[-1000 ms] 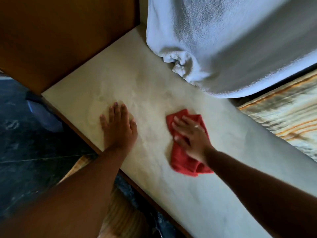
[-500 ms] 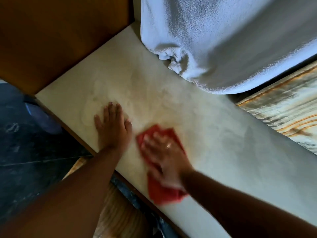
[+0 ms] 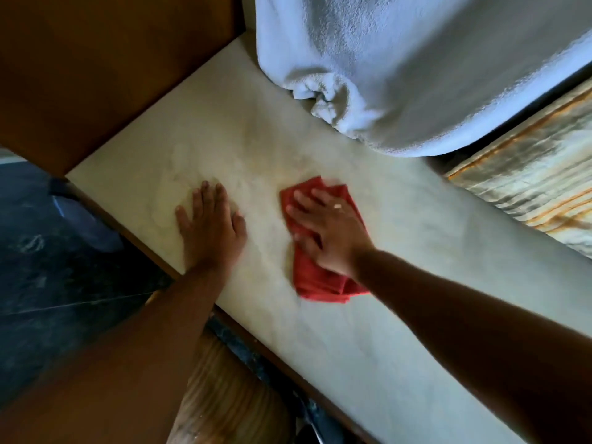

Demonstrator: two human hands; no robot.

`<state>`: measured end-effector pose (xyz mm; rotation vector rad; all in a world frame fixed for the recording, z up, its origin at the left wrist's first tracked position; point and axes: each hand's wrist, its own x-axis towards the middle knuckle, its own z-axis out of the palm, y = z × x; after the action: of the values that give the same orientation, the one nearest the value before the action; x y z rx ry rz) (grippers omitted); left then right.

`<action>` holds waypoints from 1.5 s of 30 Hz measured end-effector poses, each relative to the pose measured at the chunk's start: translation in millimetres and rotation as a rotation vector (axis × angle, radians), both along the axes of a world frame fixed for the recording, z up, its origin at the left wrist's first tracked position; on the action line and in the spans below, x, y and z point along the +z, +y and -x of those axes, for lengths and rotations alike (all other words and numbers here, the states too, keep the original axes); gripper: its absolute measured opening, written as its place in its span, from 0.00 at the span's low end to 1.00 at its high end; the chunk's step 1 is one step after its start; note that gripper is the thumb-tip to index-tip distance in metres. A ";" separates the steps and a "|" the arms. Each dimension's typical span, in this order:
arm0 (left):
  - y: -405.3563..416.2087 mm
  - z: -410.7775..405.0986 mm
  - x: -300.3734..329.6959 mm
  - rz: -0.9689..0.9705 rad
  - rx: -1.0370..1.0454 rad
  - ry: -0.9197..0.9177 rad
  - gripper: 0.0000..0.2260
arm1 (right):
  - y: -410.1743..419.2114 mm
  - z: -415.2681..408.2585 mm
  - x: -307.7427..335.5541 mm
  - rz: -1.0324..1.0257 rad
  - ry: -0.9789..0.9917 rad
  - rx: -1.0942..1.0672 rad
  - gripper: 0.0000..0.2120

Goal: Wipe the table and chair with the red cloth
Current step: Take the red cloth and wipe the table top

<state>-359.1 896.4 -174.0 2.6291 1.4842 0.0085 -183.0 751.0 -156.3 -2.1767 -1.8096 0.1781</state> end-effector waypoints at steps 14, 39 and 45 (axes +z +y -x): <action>0.4 -2.1 -5.3 -0.070 -0.008 -0.024 0.27 | -145.7 -199.1 12.9 0.254 -0.100 -0.389 0.31; -197.5 -50.7 78.9 0.259 -1.005 0.344 0.26 | -257.8 22.2 53.8 0.683 0.206 -0.300 0.29; -158.3 63.8 104.9 0.817 -0.431 -0.303 0.12 | -214.3 43.4 72.8 0.299 1.091 -0.276 0.11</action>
<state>-422.9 738.1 -69.2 2.0741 0.6038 -0.1869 -226.4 536.7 -83.5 -1.8245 -0.8808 1.3245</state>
